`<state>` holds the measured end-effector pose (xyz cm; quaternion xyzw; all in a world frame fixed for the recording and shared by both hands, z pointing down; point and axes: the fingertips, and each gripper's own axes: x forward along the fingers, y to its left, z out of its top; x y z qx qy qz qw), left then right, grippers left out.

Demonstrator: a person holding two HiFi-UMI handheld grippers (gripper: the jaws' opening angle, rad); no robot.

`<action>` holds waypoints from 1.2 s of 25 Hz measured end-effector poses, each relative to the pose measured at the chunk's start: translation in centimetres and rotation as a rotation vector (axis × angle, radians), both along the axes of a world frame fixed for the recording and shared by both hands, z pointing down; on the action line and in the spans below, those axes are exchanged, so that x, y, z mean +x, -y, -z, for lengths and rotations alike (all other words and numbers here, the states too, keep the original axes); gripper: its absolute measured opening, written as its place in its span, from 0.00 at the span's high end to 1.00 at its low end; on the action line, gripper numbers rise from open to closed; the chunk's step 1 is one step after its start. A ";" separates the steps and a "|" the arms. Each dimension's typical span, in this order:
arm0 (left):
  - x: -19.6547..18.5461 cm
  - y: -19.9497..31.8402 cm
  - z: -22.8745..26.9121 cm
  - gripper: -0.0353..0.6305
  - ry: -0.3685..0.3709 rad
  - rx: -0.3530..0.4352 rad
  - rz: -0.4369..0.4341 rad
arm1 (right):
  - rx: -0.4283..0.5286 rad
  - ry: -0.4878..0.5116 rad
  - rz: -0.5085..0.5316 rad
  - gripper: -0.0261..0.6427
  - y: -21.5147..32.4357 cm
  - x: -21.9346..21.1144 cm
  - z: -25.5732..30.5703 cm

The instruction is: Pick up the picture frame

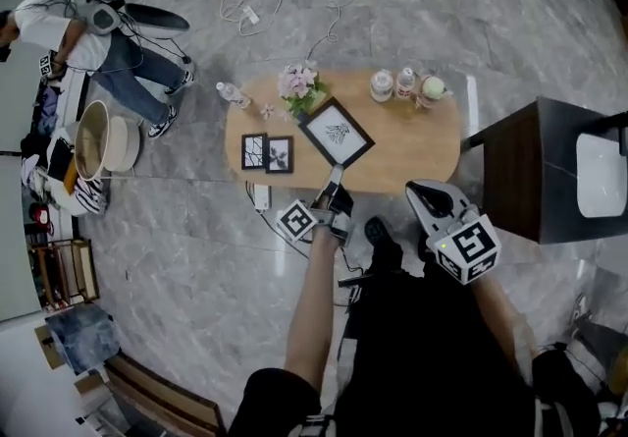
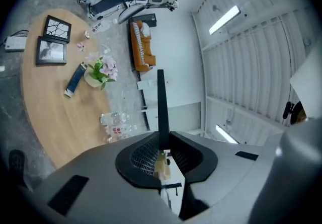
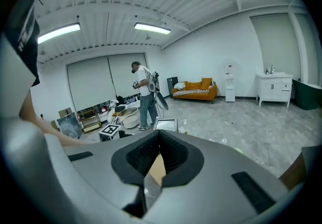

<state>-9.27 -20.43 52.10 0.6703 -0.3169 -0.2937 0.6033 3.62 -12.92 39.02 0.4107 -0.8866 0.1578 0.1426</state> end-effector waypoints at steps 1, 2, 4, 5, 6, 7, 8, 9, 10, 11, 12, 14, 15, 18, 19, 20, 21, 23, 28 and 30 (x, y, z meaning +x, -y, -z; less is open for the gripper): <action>-0.7 0.1 0.9 0.84 -0.001 0.011 0.019 | 0.016 0.005 0.005 0.94 0.1 -0.2 0.5; -1.2 0.0 1.9 0.84 -0.002 0.020 0.037 | 0.027 0.010 0.008 0.94 0.0 -0.3 1.0; -2.4 -0.6 3.9 0.84 0.006 0.033 0.071 | 0.039 0.018 0.016 0.94 -0.4 -0.6 2.0; -3.0 -0.8 4.9 0.84 0.014 0.041 0.088 | 0.047 0.020 0.020 0.94 -0.5 -0.8 2.6; -3.6 -0.8 6.0 0.84 0.020 0.053 0.106 | 0.059 0.021 0.022 0.94 -0.4 -0.9 3.3; -4.2 -0.6 7.1 0.84 0.021 0.069 0.124 | 0.076 0.023 0.024 0.94 -0.1 -1.0 4.0; -4.7 -0.4 8.2 0.84 0.021 0.085 0.139 | 0.096 0.026 0.026 0.94 0.4 -1.0 4.6; -5.1 -0.1 9.2 0.84 0.022 0.099 0.151 | 0.117 0.029 0.027 0.94 0.9 -0.9 5.3; -5.4 0.1 10.3 0.84 0.022 0.111 0.160 | 0.136 0.032 0.028 0.94 1.3 -0.9 5.9; -5.7 0.3 11.5 0.84 0.017 0.120 0.168 | 0.154 0.034 0.029 0.94 1.6 -0.8 6.5; -5.9 0.3 12.7 0.84 0.009 0.127 0.174 | 0.170 0.035 0.030 0.94 1.9 -0.8 7.2; -6.3 0.4 15.2 0.84 -0.009 0.135 0.185 | 0.201 0.037 0.034 0.94 2.5 -0.9 8.7; -6.4 0.3 16.3 0.84 -0.016 0.134 0.188 | 0.216 0.037 0.036 0.94 2.9 -1.0 9.5; -6.2 -0.2 19.0 0.84 -0.039 0.117 0.206 | 0.255 0.050 0.030 0.94 4.0 -1.2 11.6; -6.1 -0.4 19.8 0.84 -0.049 0.115 0.217 | 0.266 0.057 0.027 0.94 4.4 -1.4 12.2; -6.1 -0.5 20.5 0.84 -0.058 0.116 0.228 | 0.277 0.062 0.026 0.94 4.7 -1.6 12.9; -6.1 -0.6 21.3 0.84 -0.066 0.120 0.239 | 0.289 0.063 0.029 0.94 5.0 -1.8 13.6; -6.2 -0.9 22.9 0.84 -0.071 0.136 0.251 | 0.312 0.064 0.040 0.94 5.4 -2.6 14.9; -6.0 -2.3 25.8 0.84 -0.074 0.170 0.269 | 0.353 0.084 0.064 0.94 5.1 -3.5 17.3; -5.7 -2.5 26.4 0.84 -0.059 0.184 0.270 | 0.357 0.080 0.072 0.94 5.3 -3.8 17.4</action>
